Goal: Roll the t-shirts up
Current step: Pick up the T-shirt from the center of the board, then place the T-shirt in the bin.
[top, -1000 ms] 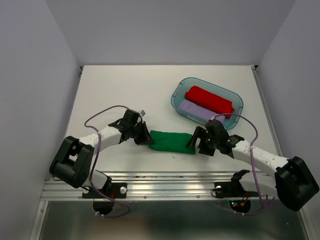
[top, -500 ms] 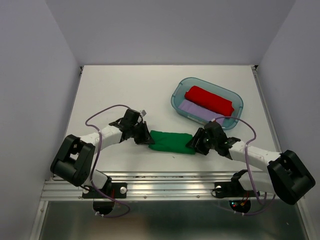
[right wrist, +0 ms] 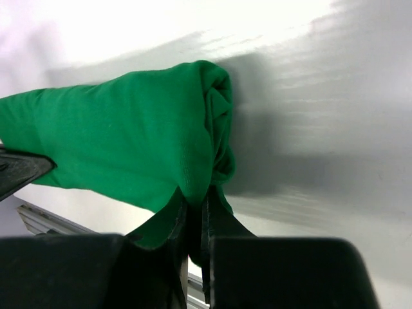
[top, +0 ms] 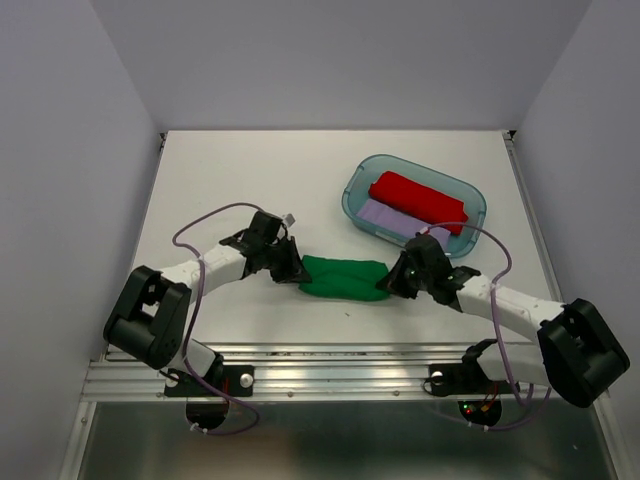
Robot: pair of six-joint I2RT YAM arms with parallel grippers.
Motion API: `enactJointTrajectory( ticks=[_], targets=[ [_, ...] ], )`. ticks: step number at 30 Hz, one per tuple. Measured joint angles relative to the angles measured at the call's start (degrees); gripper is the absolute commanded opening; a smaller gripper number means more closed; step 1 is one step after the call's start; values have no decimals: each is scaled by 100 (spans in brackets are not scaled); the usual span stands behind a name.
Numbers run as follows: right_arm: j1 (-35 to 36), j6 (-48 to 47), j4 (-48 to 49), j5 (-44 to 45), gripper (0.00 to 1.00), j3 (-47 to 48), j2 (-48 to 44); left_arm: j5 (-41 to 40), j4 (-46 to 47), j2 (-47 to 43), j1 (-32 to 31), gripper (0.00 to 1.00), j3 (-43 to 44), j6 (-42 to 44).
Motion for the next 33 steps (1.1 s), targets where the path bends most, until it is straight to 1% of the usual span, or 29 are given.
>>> enactJointTrajectory(
  ticks=[6, 10, 13, 19, 23, 27, 31, 33],
  targets=[
    [0, -323, -649, 109, 1, 638, -568, -42, -299, -81, 0, 0, 461, 37],
    [0, -479, -944, 184, 1, 1095, -767, -120, -599, -243, 0, 0, 868, 66],
    [0, -610, -1169, 367, 1, 1438, -809, -190, -861, -313, 2, 0, 1344, 116],
    [-9, -1056, -1600, 1043, 1, 2201, -782, -280, -1241, -234, 0, 0, 2498, 282],
    [-136, -1357, -1668, 1394, 1, 2638, -627, -310, -1364, 304, 0, 0, 3497, 411],
    [-636, -1644, -1683, 1486, 1, 2929, -450, -258, -1362, 1145, -9, 0, 4540, 518],
    [-1204, -1902, -1685, 1464, 1, 3038, -260, -146, -1390, 1888, -85, 0, 5335, 599],
    [-1445, -2024, -1692, 1451, 1, 3056, -157, -61, -1416, 2402, -160, 0, 5899, 658]
  ],
)
